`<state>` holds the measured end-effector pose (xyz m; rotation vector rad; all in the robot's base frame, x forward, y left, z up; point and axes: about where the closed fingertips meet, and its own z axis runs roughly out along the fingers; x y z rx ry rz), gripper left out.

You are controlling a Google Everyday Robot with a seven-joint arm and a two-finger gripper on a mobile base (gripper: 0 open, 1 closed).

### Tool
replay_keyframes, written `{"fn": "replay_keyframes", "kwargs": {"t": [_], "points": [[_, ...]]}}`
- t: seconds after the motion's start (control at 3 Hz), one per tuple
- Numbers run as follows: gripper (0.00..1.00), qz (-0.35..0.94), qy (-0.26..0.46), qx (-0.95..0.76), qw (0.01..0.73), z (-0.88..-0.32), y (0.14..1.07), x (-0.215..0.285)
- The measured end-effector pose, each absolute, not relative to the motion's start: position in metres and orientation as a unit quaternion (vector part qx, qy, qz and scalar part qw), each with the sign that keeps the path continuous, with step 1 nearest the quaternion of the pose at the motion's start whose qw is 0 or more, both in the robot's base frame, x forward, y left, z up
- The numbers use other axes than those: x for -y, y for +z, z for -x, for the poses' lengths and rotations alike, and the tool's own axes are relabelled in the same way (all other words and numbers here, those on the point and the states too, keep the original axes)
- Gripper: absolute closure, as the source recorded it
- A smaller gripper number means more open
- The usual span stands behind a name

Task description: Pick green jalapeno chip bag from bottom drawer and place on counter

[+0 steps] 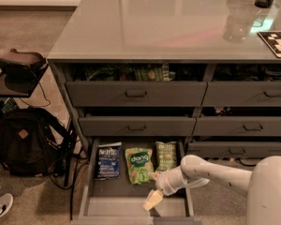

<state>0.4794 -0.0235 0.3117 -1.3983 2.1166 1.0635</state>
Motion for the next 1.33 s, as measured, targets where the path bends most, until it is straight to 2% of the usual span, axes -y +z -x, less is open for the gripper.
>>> {"fn": "replay_keyframes", "kwargs": {"t": [0.67, 1.33], "points": [[0.00, 0.472, 0.374, -0.760, 0.244, -0.529, 0.296, 0.051], [0.00, 0.503, 0.343, -0.755, 0.243, -0.610, 0.255, 0.070]]}}
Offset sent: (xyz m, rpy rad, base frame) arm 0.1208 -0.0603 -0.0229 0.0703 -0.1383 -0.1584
